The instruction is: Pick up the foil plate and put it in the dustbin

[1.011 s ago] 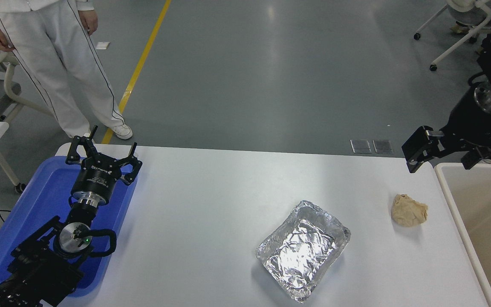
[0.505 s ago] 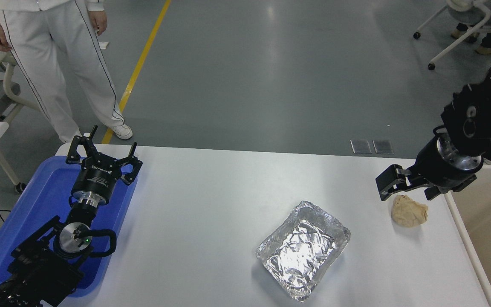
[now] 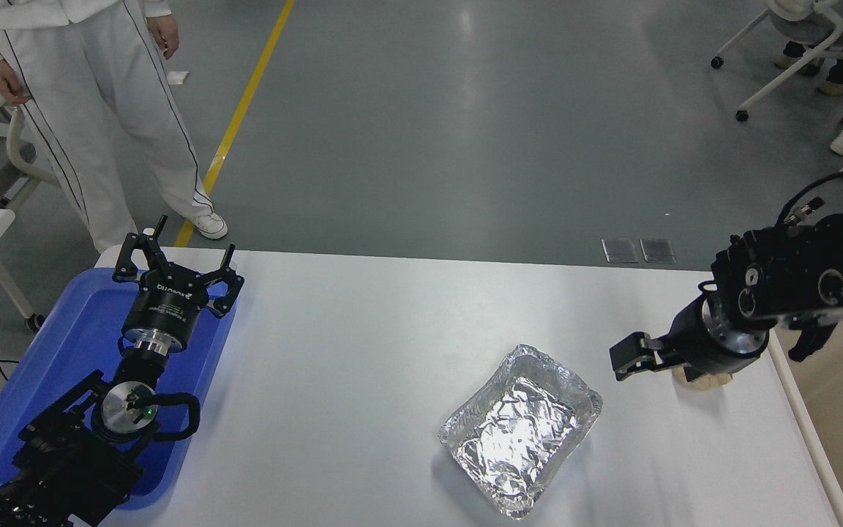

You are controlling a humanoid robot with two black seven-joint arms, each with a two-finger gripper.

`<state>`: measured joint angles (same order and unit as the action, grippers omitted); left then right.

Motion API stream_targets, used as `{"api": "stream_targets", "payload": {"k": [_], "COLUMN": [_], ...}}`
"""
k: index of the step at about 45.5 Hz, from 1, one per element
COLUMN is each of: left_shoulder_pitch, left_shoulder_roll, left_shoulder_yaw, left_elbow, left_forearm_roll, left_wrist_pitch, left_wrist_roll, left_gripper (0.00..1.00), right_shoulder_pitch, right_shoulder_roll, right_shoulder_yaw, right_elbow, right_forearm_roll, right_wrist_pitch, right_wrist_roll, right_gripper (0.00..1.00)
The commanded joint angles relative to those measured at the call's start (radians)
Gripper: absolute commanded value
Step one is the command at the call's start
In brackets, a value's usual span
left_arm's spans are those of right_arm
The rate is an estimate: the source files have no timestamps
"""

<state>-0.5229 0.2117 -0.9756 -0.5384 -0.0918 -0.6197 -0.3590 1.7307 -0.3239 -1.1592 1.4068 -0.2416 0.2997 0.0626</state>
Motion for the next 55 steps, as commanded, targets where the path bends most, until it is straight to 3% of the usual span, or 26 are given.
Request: {"api": "stream_targets", "payload": {"k": [1,7,15,25,55], "left_shoulder_pitch": [0.0,0.0,0.0,0.0,0.0], "left_shoulder_roll": [0.0,0.0,0.0,0.0,0.0], "left_shoulder_yaw": [0.0,0.0,0.0,0.0,0.0], "left_elbow": [0.0,0.0,0.0,0.0,0.001], "left_forearm_roll": [0.0,0.0,0.0,0.001,0.001], "left_wrist_pitch": [0.0,0.0,0.0,0.0,0.0], "left_wrist_roll": [0.0,0.0,0.0,0.0,0.0], "left_gripper": [1.0,1.0,1.0,1.0,1.0], "right_shoulder_pitch": [-0.033,-0.043,-0.077,-0.186,-0.309], "right_shoulder_roll": [0.002,0.006,0.009,0.042,0.103], "right_shoulder_yaw": [0.019,0.019,0.058,0.121,0.159], "right_elbow": [0.008,0.008,0.001,-0.028,-0.066], "right_forearm_roll": [0.191,0.37,0.456,0.43,0.409], "right_wrist_pitch": [0.064,0.061,0.016,-0.12,-0.209], "right_wrist_roll": [-0.001,-0.001,0.003,0.002,-0.003], "right_gripper": [0.99,0.99,0.95,0.9,0.87]}}
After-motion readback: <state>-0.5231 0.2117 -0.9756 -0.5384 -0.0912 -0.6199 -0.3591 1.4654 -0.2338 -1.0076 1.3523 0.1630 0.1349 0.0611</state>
